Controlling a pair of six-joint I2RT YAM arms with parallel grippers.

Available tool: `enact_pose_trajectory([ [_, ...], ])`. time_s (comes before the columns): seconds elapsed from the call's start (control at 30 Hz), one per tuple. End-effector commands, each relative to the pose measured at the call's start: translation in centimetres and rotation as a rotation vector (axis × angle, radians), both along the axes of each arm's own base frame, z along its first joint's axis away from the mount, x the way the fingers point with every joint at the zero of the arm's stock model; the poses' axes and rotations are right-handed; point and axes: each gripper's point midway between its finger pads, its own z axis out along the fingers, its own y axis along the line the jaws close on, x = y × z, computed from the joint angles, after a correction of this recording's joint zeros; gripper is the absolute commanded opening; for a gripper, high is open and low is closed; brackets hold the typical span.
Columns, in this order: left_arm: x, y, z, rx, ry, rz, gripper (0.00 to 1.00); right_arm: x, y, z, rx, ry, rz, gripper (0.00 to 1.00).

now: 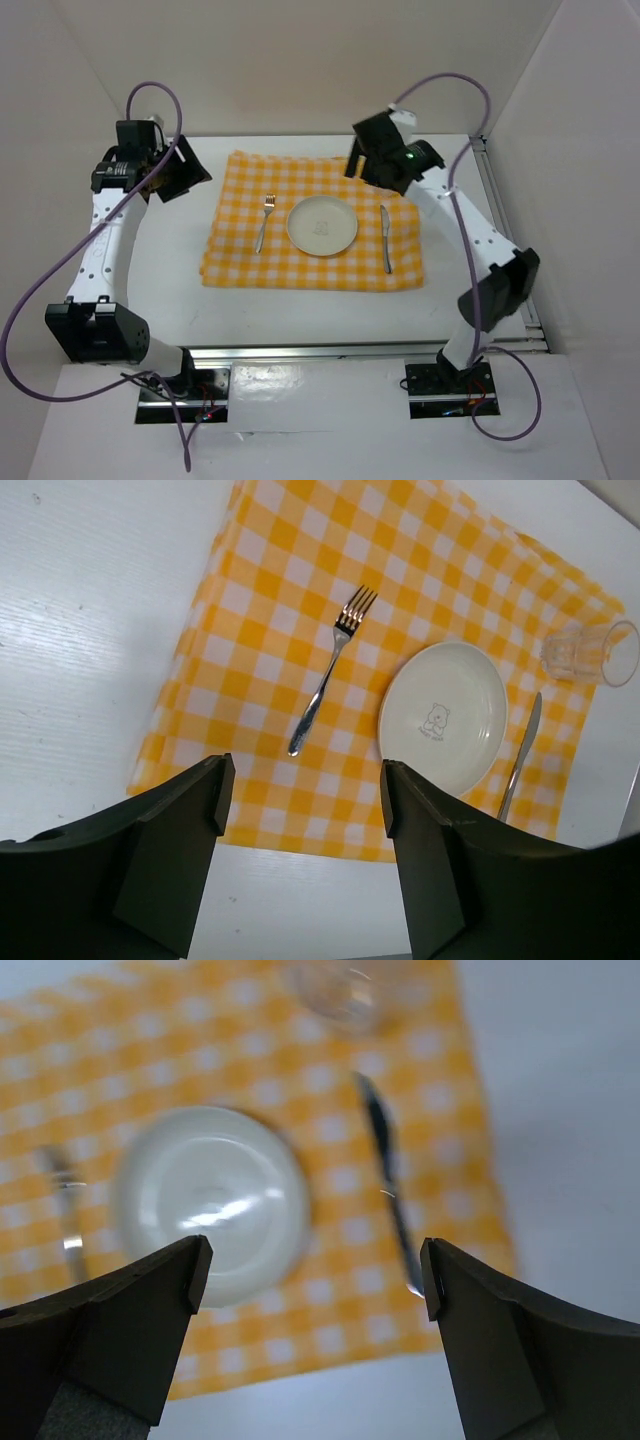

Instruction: Set the dinner table for one person

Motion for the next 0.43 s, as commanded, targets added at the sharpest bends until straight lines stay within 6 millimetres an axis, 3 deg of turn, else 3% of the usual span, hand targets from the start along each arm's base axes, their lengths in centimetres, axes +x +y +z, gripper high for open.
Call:
enact_pose_trajectory([
  [0.0, 0.7, -1.3, 0.9, 0.048, -0.051, -0.062, 0.78, -6.8, -9.4, -8.5, -0.182, 0.296, -0.246, 0.99],
  [0.03, 0.7, -1.6, 0.9, 0.053, -0.051, -0.066, 0.78, -7.7, -9.8, -9.1, -0.177, 0.304, -0.241, 0.99],
  [0.07, 0.7, -2.3, 0.8, 0.061, -0.051, -0.079, 0.78, -8.1, -9.8, -7.8, -0.118, 0.235, -0.235, 0.99],
  [0.1, 0.8, -2.5, 1.2, 0.068, -0.061, -0.08, 0.78, -8.6, -10.2, -7.9, -0.09, 0.224, -0.245, 0.99],
  [0.13, 0.6, -2.7, 1.1, 0.074, -0.052, -0.083, 0.78, -9.4, -11.0, -8.9, -0.085, 0.234, -0.257, 0.99],
  [0.17, 0.8, -3.2, 1.2, 0.074, -0.056, -0.096, 0.78, -9.2, -11.2, -7.1, -0.026, 0.15, -0.25, 0.99],
  [0.27, 0.9, -3.4, 1.2, 0.088, -0.049, -0.105, 0.78, -9.5, -13.0, -6.2, 0.011, 0.092, -0.279, 0.99],
  [0.33, 0.9, -3.7, 1.0, 0.094, -0.04, -0.108, 0.78, -9.4, -14.1, -4.3, 0.02, 0.025, -0.288, 0.99],
  [0.4, 0.9, -4.0, 1.0, 0.094, -0.041, -0.117, 0.79, -9.3, -15.5, -4.4, 0.013, 0.02, -0.324, 0.99],
])
